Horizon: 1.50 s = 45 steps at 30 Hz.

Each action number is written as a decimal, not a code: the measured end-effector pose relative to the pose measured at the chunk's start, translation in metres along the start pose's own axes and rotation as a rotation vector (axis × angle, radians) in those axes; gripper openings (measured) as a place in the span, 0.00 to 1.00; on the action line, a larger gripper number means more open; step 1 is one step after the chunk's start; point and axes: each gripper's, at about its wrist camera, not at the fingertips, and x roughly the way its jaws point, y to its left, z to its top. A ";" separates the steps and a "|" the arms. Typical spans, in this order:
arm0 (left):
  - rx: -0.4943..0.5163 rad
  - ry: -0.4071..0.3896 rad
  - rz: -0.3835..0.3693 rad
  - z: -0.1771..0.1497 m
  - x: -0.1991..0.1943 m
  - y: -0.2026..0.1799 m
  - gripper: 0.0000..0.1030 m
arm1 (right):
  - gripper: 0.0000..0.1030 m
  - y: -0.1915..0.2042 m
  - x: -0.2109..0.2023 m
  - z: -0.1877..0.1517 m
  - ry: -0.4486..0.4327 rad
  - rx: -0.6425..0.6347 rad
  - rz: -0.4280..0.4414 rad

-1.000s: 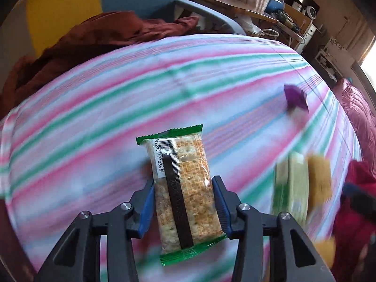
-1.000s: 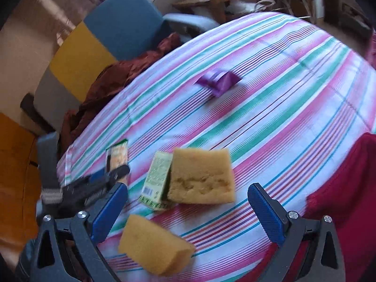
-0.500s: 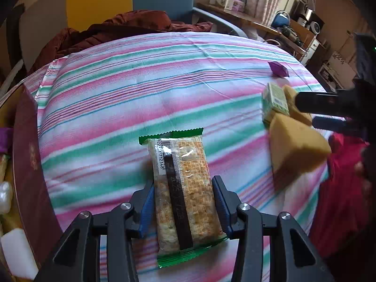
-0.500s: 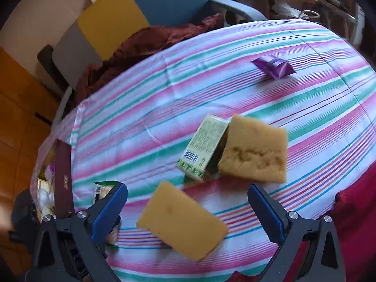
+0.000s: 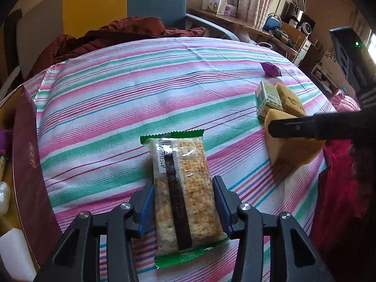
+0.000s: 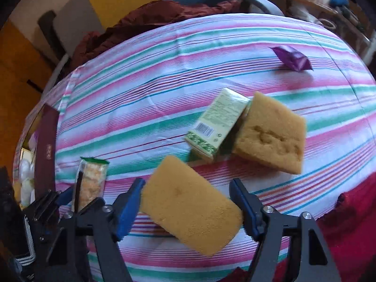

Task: Organize objects
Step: 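Carry the cracker packet and sponge over the tray with both tools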

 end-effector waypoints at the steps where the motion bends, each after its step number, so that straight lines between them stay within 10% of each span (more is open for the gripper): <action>1: 0.004 -0.001 0.003 0.000 0.000 -0.001 0.45 | 0.68 0.002 0.001 0.000 0.003 -0.014 -0.004; 20: -0.050 -0.135 0.005 -0.012 -0.093 0.029 0.43 | 0.65 0.042 -0.030 -0.004 -0.100 -0.138 0.154; 45: -0.406 -0.317 0.381 -0.084 -0.216 0.181 0.43 | 0.66 0.268 -0.038 -0.031 -0.178 -0.319 0.394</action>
